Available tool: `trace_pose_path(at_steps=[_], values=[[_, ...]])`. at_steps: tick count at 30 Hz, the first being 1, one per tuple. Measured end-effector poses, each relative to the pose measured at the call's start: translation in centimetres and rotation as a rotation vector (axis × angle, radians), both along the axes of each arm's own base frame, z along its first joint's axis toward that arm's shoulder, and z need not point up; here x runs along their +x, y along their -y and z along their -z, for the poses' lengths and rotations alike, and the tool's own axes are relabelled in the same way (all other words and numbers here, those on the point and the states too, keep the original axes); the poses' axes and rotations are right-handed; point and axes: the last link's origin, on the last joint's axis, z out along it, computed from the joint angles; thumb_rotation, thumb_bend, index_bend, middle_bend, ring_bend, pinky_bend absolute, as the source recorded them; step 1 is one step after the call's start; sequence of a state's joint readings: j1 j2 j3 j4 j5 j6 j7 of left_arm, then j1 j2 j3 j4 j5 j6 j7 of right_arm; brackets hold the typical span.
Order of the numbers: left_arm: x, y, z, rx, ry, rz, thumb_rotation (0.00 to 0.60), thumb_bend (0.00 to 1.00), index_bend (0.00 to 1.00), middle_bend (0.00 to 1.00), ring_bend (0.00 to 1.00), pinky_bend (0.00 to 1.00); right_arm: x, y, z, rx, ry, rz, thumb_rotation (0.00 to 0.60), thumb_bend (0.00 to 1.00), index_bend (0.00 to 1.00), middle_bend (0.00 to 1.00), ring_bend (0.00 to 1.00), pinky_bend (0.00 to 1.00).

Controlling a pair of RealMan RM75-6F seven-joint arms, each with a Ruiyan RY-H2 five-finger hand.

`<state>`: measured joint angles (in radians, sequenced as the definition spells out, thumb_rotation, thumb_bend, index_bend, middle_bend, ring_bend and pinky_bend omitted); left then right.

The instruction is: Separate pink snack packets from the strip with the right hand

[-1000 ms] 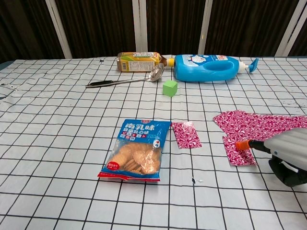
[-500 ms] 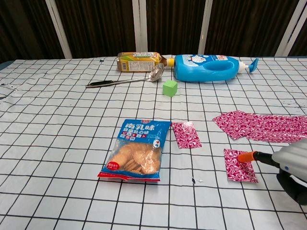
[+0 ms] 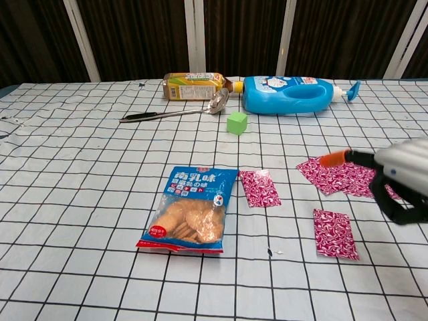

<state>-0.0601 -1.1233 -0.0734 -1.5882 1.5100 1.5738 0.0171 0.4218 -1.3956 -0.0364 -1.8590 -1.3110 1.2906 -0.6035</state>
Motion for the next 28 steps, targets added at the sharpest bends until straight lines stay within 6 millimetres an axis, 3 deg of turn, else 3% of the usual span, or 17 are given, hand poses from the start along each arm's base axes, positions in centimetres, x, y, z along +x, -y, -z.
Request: trace_pose_path(at_steps=[2, 6, 8, 17, 23, 28], values=[[0.0, 0.0, 0.0, -0.005, 0.002, 0.0, 0.6, 0.28, 0.13, 0.01, 0.0, 0.12, -0.1, 0.8, -1.1, -0.048, 0.077, 0.027, 0.6, 0.67, 0.02, 0.17, 0.23, 0.2], [-0.1, 0.1, -0.2, -0.005, 0.002, 0.005, 0.6, 0.27, 0.13, 0.0, 0.0, 0.12, -1.8, 1.6, -4.1, -0.121, 0.152, 0.105, 0.6, 0.57, 0.0, 0.07, 0.13, 0.14], [0.0, 0.1, -0.2, -0.005, -0.001, 0.011, 0.6, 0.27, 0.13, 0.0, 0.0, 0.12, -3.6, 1.3, -6.4, -0.165, 0.142, 0.138, 0.6, 0.53, 0.0, 0.06, 0.1, 0.11], [0.1, 0.3, -0.1, -0.009, -0.018, 0.03, 0.6, 0.28, 0.13, 0.0, 0.0, 0.1, -8.2, -2.4, -11.2, -0.295, 0.041, 0.107, 0.6, 0.5, 0.0, 0.05, 0.08, 0.09], [0.0, 0.5, -0.1, -0.012, -0.029, 0.019, 0.6, 0.28, 0.13, 0.0, 0.0, 0.1, -10.3, -6.0, -13.7, -0.38, 0.007, 0.071, 0.6, 0.5, 0.0, 0.05, 0.08, 0.09], [0.1, 0.8, -0.1, -0.025, -0.038, 0.005, 0.6, 0.28, 0.13, 0.0, 0.0, 0.1, -10.9, -7.2, -14.5, -0.385, 0.0, 0.063, 0.6, 0.5, 0.0, 0.05, 0.08, 0.09]])
